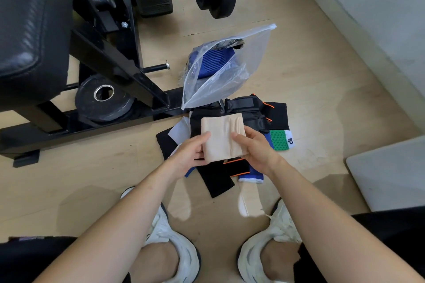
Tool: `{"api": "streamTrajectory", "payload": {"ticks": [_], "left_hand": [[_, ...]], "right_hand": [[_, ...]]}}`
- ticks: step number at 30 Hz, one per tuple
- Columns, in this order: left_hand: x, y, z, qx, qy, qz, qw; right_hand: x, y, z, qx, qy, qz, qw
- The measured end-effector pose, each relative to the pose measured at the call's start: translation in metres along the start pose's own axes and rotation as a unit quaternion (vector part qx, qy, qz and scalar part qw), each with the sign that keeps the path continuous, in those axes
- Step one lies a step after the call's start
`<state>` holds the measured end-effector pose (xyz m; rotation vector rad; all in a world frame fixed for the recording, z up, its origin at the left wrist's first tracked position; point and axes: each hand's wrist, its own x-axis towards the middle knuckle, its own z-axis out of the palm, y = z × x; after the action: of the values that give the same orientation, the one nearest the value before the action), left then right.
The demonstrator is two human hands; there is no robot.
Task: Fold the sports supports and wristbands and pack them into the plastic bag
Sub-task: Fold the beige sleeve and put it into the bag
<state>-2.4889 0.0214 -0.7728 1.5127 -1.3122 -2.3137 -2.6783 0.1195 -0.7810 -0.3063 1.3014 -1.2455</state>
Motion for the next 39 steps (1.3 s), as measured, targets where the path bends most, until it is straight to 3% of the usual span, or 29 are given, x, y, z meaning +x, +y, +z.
{"api": "streamTrajectory", "payload": {"ticks": [6,12,16,20,25,28,30,33,36,39], "left_hand": [[0.009,-0.002,0.011,0.076,0.142,0.083,0.983],[0.006,-0.006,0.026,0.242,0.271,0.228,0.903],[0.003,-0.008,0.030,0.342,0.291,0.294,0.844],[0.004,-0.011,0.032,0.406,0.237,0.350,0.810],[0.000,-0.012,0.031,0.402,0.134,0.342,0.839],[0.000,-0.011,0.028,0.424,0.073,0.338,0.837],[0.000,-0.008,0.027,0.397,0.042,0.319,0.860],[-0.002,0.001,0.021,0.299,0.038,0.281,0.911],[-0.001,0.006,0.021,0.263,0.078,0.293,0.916],[0.000,0.009,0.026,0.187,0.026,0.266,0.945]], "right_hand": [[0.004,0.013,0.001,-0.057,0.097,-0.020,0.993],[0.002,0.020,0.021,-0.169,0.202,-0.142,0.954],[0.000,0.022,0.028,-0.170,0.186,-0.205,0.946],[-0.001,0.018,0.030,-0.165,0.148,-0.217,0.951],[-0.002,0.009,0.027,-0.094,0.112,-0.190,0.971],[-0.004,0.007,0.024,-0.100,0.098,-0.161,0.977],[-0.004,0.005,0.020,-0.110,0.088,-0.143,0.980],[-0.004,-0.003,0.011,-0.138,0.083,-0.139,0.977],[-0.006,-0.013,0.009,-0.150,0.052,-0.140,0.977],[-0.009,-0.022,0.016,-0.163,0.000,-0.130,0.978]]}}
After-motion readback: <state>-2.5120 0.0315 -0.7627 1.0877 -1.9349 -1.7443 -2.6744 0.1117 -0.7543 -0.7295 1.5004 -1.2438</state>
